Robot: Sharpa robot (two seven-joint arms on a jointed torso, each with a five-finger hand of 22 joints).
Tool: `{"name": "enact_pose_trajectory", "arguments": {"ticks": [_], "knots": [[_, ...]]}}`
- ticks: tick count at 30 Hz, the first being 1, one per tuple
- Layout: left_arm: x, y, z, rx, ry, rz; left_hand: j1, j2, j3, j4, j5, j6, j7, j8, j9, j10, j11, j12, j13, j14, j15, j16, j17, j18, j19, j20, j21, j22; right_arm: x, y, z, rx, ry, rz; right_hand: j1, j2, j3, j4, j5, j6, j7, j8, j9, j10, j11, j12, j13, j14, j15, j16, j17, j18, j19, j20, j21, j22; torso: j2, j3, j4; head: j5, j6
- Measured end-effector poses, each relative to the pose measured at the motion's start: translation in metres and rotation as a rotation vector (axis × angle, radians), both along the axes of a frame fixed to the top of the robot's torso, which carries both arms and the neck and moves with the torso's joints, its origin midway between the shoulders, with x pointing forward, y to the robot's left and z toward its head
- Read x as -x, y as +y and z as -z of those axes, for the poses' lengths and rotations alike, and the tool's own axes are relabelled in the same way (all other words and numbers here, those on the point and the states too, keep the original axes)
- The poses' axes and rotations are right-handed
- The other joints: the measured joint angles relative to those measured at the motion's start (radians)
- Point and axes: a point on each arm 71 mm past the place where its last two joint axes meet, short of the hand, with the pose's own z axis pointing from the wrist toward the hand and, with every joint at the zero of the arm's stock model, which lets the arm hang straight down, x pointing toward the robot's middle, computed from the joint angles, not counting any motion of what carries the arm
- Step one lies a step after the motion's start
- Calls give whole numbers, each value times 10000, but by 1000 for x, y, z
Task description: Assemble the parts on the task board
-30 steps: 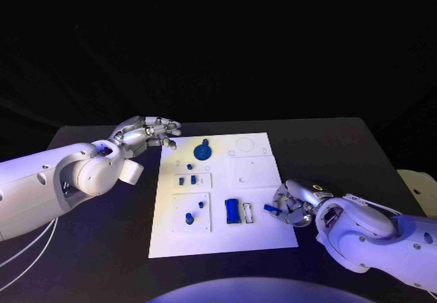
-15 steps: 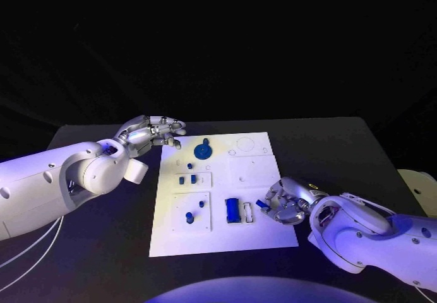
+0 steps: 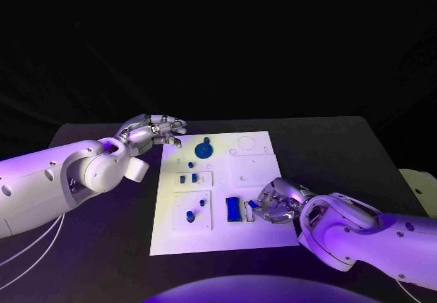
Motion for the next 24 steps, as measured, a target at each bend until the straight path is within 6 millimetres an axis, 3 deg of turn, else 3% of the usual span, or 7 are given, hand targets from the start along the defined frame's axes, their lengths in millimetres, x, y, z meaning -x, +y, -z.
{"name": "enact_pose_trajectory", "arguments": {"ticks": [15,24], "knots": [[0,1,0,15,34,-34,0,0,0,0,0,-36,35,0,-9,0,0,41,11,0,0,0,-1,0,0,0,0,-9,-1,5,8,-55,385,91,-362,70,-146,147,-150,148,-1,1,-93,0,0,42,-2,0,0,0,-1,0,0,0,0,-2,-15,-9,-2,10,-14],[0,2,0,13,44,-53,0,0,1,-1,0,-36,35,0,-8,0,0,41,10,0,0,0,-2,0,0,0,0,-8,-1,6,9,-40,453,88,-691,-56,-468,284,-223,416,-198,0,-135,0,-1,82,-2,1,0,-1,-2,0,0,0,0,-3,-12,-7,-3,-4,-16]]}}
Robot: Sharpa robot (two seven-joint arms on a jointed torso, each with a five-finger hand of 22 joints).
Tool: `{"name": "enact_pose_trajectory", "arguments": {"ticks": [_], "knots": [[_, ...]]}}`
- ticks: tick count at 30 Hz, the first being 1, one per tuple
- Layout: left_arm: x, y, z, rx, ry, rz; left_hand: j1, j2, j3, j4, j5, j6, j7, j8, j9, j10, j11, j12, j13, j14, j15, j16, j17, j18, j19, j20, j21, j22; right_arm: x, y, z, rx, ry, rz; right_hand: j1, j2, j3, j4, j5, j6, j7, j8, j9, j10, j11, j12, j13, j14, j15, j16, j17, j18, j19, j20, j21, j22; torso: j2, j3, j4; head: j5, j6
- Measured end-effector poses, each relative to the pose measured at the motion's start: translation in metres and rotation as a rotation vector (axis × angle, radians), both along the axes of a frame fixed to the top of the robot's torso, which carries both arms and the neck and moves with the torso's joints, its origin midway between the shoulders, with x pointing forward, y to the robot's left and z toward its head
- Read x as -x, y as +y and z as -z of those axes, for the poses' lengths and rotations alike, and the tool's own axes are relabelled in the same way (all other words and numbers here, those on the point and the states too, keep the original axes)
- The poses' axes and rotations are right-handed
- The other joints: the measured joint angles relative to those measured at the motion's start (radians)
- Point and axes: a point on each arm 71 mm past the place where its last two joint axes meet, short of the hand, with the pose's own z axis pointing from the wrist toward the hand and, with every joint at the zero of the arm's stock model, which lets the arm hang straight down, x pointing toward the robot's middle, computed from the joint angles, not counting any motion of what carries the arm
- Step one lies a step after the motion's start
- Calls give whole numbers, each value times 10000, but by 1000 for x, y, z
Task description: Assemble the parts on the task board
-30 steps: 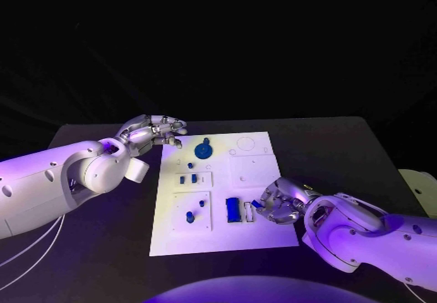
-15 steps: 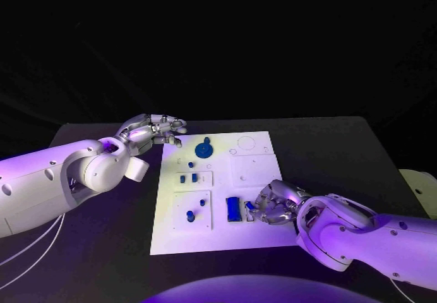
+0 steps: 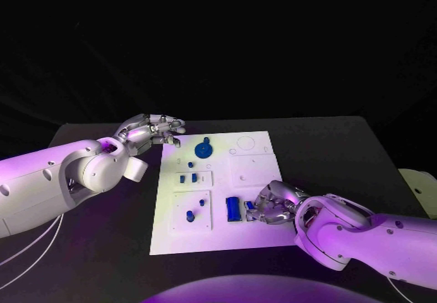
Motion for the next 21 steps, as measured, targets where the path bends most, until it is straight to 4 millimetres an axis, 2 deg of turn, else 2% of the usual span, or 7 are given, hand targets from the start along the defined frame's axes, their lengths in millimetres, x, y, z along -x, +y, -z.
{"name": "enact_pose_trajectory", "arguments": {"ticks": [4,11,17,21], "knots": [[0,0,0,-2,4,-8,0,0,0,0,0,0,0,0,-2,0,0,0,0,0,0,0,0,0,0,0,0,-1,0,0,0,10,21,-9,-143,-1,-392,65,162,58,-58,19,-58,0,0,0,-1,0,0,0,0,0,0,0,0,0,0,1,0,-1,-3],[0,1,0,-5,11,-16,0,0,0,0,0,0,0,0,-8,0,0,-3,-1,0,0,0,-1,0,0,0,0,-9,0,1,0,19,38,-14,-143,-1,-456,106,163,85,-42,33,-75,0,0,-1,-1,0,0,0,-1,0,0,0,0,-1,0,2,-1,4,-13],[0,1,0,-7,16,-18,0,0,0,0,0,-37,36,0,-8,0,0,-3,-1,0,0,0,-1,0,0,0,0,-9,0,1,0,15,26,-9,-182,39,-801,196,163,108,-36,33,-125,0,0,-1,-2,0,0,0,-1,0,0,0,0,-1,1,2,0,11,-13],[0,1,0,-10,21,-18,0,0,0,0,0,-75,0,0,-17,0,0,-3,-2,0,0,0,-1,0,0,0,0,-18,0,2,0,12,14,2,-312,64,-1378,469,-153,111,-40,-46,-206,0,0,-1,-2,0,0,0,-1,0,0,0,0,-1,2,2,-1,12,-8]]}}
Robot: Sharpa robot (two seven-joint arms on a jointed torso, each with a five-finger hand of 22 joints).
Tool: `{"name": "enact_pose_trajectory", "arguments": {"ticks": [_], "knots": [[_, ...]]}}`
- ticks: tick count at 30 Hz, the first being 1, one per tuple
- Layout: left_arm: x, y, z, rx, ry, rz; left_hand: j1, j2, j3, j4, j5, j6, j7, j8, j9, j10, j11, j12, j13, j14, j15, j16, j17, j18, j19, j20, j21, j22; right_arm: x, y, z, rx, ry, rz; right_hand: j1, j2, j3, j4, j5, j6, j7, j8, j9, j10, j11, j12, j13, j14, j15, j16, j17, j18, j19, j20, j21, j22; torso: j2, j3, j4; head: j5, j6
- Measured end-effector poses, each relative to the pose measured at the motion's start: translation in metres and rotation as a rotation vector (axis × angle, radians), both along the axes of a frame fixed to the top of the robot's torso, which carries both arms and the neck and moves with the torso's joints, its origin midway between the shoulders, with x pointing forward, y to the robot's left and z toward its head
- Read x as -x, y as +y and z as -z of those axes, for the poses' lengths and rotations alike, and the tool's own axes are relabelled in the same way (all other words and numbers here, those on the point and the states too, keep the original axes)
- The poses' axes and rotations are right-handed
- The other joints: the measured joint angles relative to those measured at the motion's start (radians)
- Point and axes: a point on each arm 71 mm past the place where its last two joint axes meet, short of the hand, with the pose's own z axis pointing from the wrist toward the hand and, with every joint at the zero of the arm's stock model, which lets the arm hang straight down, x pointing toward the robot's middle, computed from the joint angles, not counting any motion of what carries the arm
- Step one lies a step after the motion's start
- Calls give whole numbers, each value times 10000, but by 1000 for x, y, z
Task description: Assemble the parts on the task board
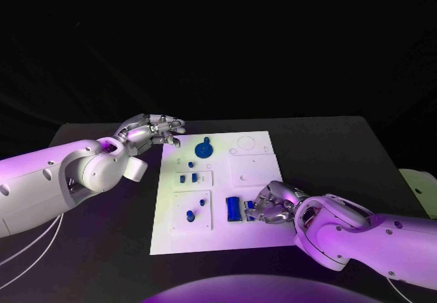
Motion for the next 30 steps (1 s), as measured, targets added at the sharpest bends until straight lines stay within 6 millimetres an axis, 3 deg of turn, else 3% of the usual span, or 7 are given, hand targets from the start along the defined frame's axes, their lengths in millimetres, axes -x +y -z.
{"name": "enact_pose_trajectory", "arguments": {"ticks": [5,9,15,22,30], "knots": [[0,0,0,-2,5,0,0,0,-1,2,0,0,0,0,0,-3,3,0,1,0,0,0,0,0,0,0,0,0,0,0,0,-6,-8,0,45,45,-861,394,-70,15,56,-25,-94,0,0,0,0,0,0,0,0,0,0,0,0,-1,0,-1,1,1,2],[0,0,0,-5,8,-3,0,0,-29,29,0,0,0,0,0,-38,38,0,9,0,0,0,0,0,0,0,0,1,0,0,0,-7,-12,6,106,106,-1220,470,5,15,56,-39,-114,0,0,0,0,0,0,0,0,0,0,0,0,-1,0,-1,1,7,3],[0,1,0,-11,12,-12,0,0,-29,29,0,0,0,0,1,-38,38,0,9,0,0,0,-1,0,0,0,0,1,0,0,0,-7,-14,11,147,147,-1296,448,83,15,56,-39,-132,0,0,-1,-1,0,0,0,0,0,0,0,0,7,0,-1,1,11,-3],[0,1,0,-15,17,-18,0,0,-29,29,0,1,0,0,1,-38,37,-1,8,0,0,0,-1,-1,0,0,0,1,0,-3,0,19,-19,57,687,428,-1219,372,241,15,56,-79,-183,0,0,-1,-2,0,0,0,-1,0,0,0,0,7,-2,-1,-4,21,-18],[0,2,0,-22,20,-33,0,0,-29,29,0,-7,7,0,1,-37,37,-1,7,0,0,0,-1,-1,0,0,0,1,1,-6,0,65,10,-39,1574,165,-918,101,-197,15,56,-79,-223,0,0,-1,-2,0,0,0,-1,0,0,0,-49,6,-5,4,-5,27,-28]]}}
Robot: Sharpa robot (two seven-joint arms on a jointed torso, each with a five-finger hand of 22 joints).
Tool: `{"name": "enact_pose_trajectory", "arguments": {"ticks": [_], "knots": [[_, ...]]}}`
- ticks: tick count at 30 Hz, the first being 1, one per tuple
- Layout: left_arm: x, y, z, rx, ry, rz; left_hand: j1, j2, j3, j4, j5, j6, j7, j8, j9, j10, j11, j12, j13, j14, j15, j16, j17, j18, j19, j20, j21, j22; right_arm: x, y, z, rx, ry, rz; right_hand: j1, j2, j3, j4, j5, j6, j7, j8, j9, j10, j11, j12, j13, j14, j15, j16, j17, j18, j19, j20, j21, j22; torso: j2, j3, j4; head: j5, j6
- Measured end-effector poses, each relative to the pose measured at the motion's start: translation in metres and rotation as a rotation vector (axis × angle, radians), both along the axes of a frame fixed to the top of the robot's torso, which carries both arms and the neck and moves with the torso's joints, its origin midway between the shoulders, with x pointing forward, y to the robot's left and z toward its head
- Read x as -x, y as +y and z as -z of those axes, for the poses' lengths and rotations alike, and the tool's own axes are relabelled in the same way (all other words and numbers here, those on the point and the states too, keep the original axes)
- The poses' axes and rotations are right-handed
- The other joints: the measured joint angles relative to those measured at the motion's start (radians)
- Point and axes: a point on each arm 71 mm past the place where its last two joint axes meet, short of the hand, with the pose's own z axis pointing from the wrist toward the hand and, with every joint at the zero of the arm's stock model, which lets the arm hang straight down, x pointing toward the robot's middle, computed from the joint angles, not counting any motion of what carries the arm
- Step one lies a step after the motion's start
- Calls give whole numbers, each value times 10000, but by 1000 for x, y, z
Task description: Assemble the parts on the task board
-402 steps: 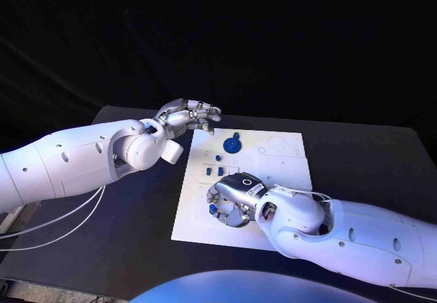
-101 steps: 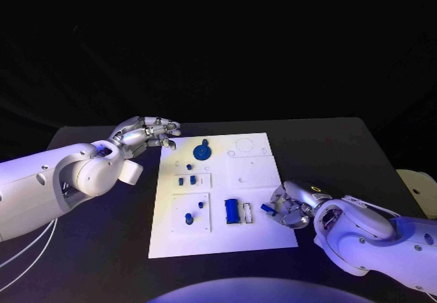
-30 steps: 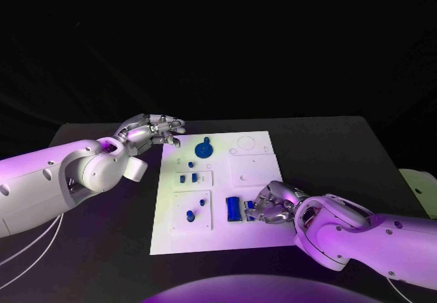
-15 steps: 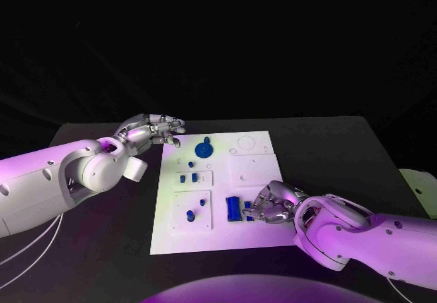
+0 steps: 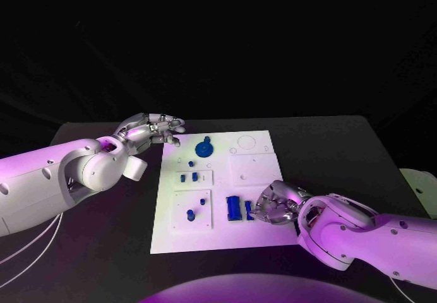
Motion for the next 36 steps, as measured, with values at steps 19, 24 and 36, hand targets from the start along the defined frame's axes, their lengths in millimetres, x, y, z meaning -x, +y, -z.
{"name": "enact_pose_trajectory", "arguments": {"ticks": [19,24,36], "knots": [[0,1,0,-6,5,-8,0,0,0,0,0,-28,29,0,-8,0,0,0,-1,0,0,0,0,0,0,0,0,-13,-3,2,3,81,25,-202,-1,0,-130,70,-92,0,0,1,2,0,0,0,8,0,0,0,0,0,0,0,0,-2,4,-5,5,-10,-27],[0,0,0,-7,4,-6,0,0,0,0,0,-29,29,0,-8,-2,-3,10,-1,0,0,0,0,1,0,0,0,-13,-2,-1,-2,-98,-139,-205,-1,0,-205,145,-92,0,0,1,-19,0,0,0,7,0,0,0,0,0,0,0,-69,-3,-27,-16,0,-11,35],[-8,-2,11,50,81,-267,0,0,0,0,0,-29,28,0,-7,-36,-37,47,7,0,0,0,-1,1,0,0,0,-33,-63,-23,-35,-2480,-2271,9,972,255,21,-80,589,-1554,669,-578,-87,-2244,535,-4260,-1876,-37,437,-1830,-395,607,-1675,399,-4998,-5,-409,-192,-5,-15,569]]}}
